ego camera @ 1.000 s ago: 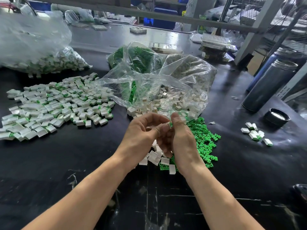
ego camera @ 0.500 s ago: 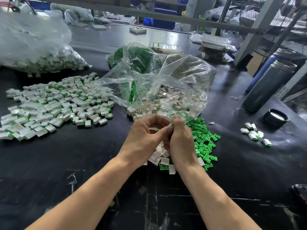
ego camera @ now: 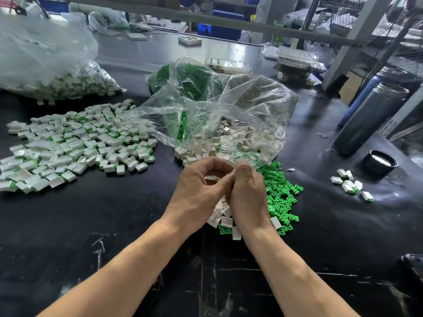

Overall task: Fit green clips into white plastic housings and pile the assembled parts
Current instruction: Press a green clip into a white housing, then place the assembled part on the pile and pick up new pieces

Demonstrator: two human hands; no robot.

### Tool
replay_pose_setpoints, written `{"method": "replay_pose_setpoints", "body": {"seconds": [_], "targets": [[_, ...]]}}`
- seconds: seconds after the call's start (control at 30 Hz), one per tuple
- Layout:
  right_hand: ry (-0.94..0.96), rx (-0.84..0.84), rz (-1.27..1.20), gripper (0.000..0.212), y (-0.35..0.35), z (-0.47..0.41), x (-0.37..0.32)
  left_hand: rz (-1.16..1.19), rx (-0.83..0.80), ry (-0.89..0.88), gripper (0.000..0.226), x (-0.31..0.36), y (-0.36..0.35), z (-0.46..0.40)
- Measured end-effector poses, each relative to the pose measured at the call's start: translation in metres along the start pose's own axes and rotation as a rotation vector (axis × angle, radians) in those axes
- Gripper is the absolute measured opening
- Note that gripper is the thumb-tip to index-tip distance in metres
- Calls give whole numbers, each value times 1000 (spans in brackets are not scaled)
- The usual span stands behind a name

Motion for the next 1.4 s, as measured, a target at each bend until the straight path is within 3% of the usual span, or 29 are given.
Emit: {"method": "replay_pose_setpoints", "body": {"seconds": [0.17, 0.3, 0.5, 0.57, 0.7, 0.83, 1.1, 1.3, 1.4], "targets": [[-60, 12, -78, 61, 2, 1, 8, 22, 1, 15, 5, 0, 2, 0], [9, 4, 35, 66, 12, -2, 2, -26, 60, 28, 7, -1, 11, -3], [111, -82, 27, 16, 15, -3, -13, -59, 75, 45, 7, -5, 20, -5], [122, -97, 84, 9, 13, -2, -14, -68, 76, 46, 9, -5, 21, -6], [101, -75, 119, 8, 16, -2, -13, -121, 56, 32, 19, -4, 19, -5], [70, -54, 161, 9, 15, -3, -10, -208, 55, 7, 16, -4, 18, -5], [59, 54, 189, 15, 30, -8, -6, -599, 130, -7, 17, -9, 43, -9], [22, 144, 244, 16, 49, -14, -8, -1018, 404, 118, 15, -24, 107, -20], [51, 173, 358, 19, 56, -15, -12, -1149, 461, 228, 19, -36, 128, -24]]}}
Point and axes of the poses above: each hand's wrist, its own z-axis away from the middle knuckle, its own y-axis out of the back of the hand, x = y × z, the point moved 7 cm from there along -z, towards the middle knuckle, and after that the axes turned 15 degrees about -z, right-handed, at the moved point
